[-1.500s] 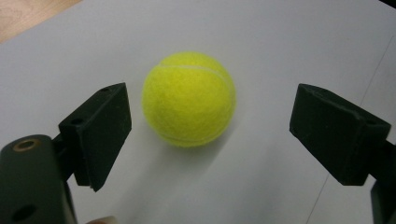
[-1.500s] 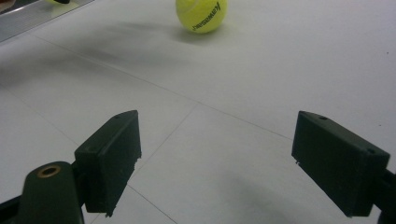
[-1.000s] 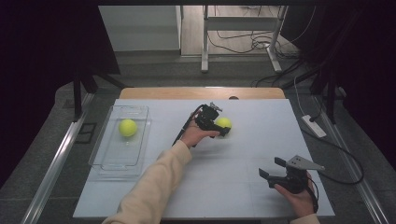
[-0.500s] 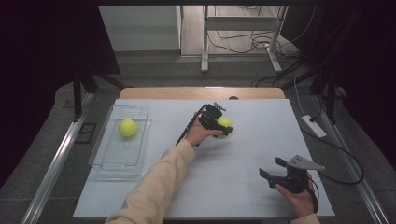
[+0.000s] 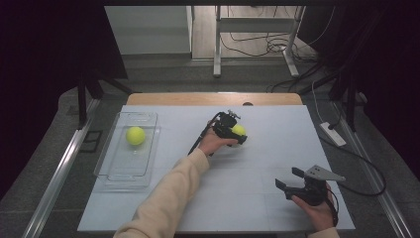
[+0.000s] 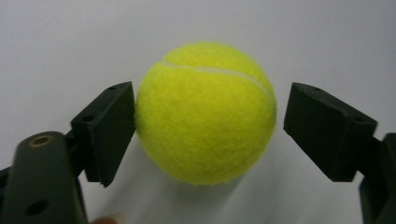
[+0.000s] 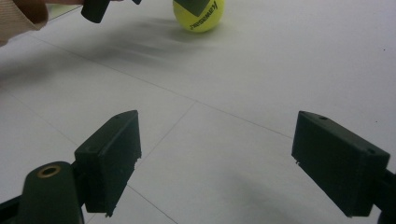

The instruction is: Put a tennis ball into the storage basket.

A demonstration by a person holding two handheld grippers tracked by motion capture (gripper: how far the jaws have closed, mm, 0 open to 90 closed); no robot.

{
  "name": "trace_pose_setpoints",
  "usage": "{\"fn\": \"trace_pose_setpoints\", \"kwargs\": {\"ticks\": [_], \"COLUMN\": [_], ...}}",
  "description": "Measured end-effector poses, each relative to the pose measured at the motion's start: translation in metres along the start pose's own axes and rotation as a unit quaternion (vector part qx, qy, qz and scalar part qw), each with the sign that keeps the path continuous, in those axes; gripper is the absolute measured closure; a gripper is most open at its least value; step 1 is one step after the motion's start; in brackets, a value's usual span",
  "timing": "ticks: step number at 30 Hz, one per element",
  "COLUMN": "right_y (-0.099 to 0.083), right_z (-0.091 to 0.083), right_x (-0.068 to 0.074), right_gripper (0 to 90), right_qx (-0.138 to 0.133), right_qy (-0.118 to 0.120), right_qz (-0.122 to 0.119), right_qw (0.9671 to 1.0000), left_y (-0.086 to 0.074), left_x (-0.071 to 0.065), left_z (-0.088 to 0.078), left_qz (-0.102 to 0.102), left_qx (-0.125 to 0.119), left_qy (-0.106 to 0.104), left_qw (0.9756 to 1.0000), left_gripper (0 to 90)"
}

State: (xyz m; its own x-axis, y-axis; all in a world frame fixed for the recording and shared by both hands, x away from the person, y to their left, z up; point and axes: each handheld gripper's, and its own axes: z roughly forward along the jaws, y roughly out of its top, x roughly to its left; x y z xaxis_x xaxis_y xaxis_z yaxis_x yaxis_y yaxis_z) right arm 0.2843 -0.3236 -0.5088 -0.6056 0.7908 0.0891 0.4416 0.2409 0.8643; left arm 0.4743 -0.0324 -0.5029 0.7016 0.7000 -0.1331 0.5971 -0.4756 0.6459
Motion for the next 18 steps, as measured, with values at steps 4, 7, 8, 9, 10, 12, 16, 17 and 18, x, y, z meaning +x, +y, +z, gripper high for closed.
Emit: {"fn": "trace_pose_setpoints", "kwargs": {"ticks": [4, 7, 8, 9, 10, 12, 16, 17, 18], "right_y": [-0.0002, -0.0001, -0.0001, -0.0001, -0.0001, -0.0001, -0.0001, -0.0001, -0.0001], "right_z": [-0.0001, -0.0005, -0.0005, -0.0005, -0.0005, -0.0005, -0.0009, -0.001, -0.001], "right_x": [-0.0002, -0.0004, -0.0004, -0.0004, -0.0003, -0.0002, -0.0005, -0.0006, -0.0007], "right_gripper": [15.8, 15.8, 15.8, 15.8, 15.8, 15.8, 15.9, 15.8, 15.9], "right_qx": [0.0, 0.0, 0.0, 0.0, 0.0, 0.0, -0.001, -0.001, -0.001], "right_qy": [0.0, 0.0, 0.0, 0.0, 0.0, -0.001, -0.001, -0.002, -0.002], "right_qz": [0.0, 0.0, 0.0, 0.0, 0.0, 0.0, 0.0, 0.0, 0.0], "right_qw": [1.0, 1.0, 1.0, 1.0, 1.0, 1.0, 1.0, 1.0, 1.0], "left_y": [-0.0005, -0.0005, -0.0005, -0.0005, -0.0004, -0.0004, -0.0004, -0.0002, -0.0001], "left_x": [0.0015, 0.0028, 0.0028, 0.0026, 0.0023, 0.0014, 0.0, 0.0, -0.0001], "left_z": [0.0008, -0.0003, -0.0003, -0.0004, -0.0005, -0.0008, -0.0038, -0.0048, -0.0062], "left_qz": [-0.003, -0.002, -0.002, 0.0, 0.001, 0.003, 0.007, 0.007, 0.009], "left_qx": [0.003, 0.005, 0.005, 0.006, 0.006, 0.006, 0.004, 0.003, 0.002], "left_qy": [0.002, -0.001, -0.001, 0.0, 0.0, 0.001, 0.0, -0.001, -0.001], "left_qw": [1.0, 1.0, 1.0, 1.0, 1.0, 1.0, 1.0, 1.0, 1.0], "left_gripper": [26.6, 27.3, 27.4, 27.4, 27.5, 27.7, 27.8, 27.8, 27.8]}}
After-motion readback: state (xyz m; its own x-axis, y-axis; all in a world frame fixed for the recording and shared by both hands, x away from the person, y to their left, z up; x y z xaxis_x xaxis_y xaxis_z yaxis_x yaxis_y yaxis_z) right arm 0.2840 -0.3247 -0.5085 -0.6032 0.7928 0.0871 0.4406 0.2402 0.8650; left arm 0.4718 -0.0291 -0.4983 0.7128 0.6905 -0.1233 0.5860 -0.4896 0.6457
